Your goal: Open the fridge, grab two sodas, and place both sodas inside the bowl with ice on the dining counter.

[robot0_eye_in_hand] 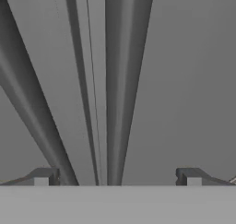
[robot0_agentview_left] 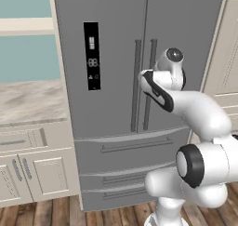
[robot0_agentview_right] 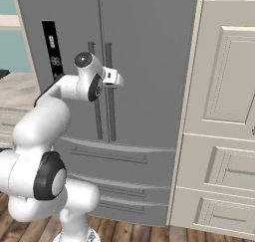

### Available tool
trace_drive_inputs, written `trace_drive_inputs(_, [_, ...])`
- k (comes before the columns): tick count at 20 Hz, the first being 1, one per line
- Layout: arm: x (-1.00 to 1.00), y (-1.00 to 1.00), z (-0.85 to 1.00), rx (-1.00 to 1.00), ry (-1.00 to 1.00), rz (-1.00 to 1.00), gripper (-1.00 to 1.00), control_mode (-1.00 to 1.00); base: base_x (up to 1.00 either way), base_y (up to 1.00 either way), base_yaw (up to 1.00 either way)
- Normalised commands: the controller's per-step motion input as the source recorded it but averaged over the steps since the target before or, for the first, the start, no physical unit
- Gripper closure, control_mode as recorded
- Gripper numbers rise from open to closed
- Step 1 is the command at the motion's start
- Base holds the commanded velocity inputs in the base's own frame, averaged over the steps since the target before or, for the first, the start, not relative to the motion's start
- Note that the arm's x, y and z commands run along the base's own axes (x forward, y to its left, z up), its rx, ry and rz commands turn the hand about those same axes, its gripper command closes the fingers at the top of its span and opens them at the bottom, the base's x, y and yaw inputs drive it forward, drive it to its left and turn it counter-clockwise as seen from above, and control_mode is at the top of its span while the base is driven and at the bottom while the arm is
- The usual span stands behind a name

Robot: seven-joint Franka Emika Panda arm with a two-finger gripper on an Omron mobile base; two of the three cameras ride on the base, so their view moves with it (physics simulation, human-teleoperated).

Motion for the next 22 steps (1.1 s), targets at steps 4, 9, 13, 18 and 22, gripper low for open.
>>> trace_drive_inputs(4, [0.34, 0.0, -0.08, 0.0, 0.0, 0.01, -1.0, -1.0, 0.0, 0.0, 0.0])
trace_drive_inputs(9, [0.38, 0.0, -0.06, 0.0, 0.0, 0.0, -1.0, -1.0, 0.0, 0.0, 0.0])
trace_drive_inputs(13, [0.43, 0.0, -0.08, 0.0, 0.0, 0.0, -1.0, -1.0, 0.0, 0.0, 0.0])
trace_drive_inputs(18, [0.47, 0.0, -0.15, 0.0, 0.0, 0.0, -1.0, -1.0, 0.0, 0.0, 0.0])
trace_drive_inputs(22, [0.54, -0.01, -0.22, 0.0, 0.0, 0.03, 1.0, -1.0, 0.0, 0.0, 0.0])
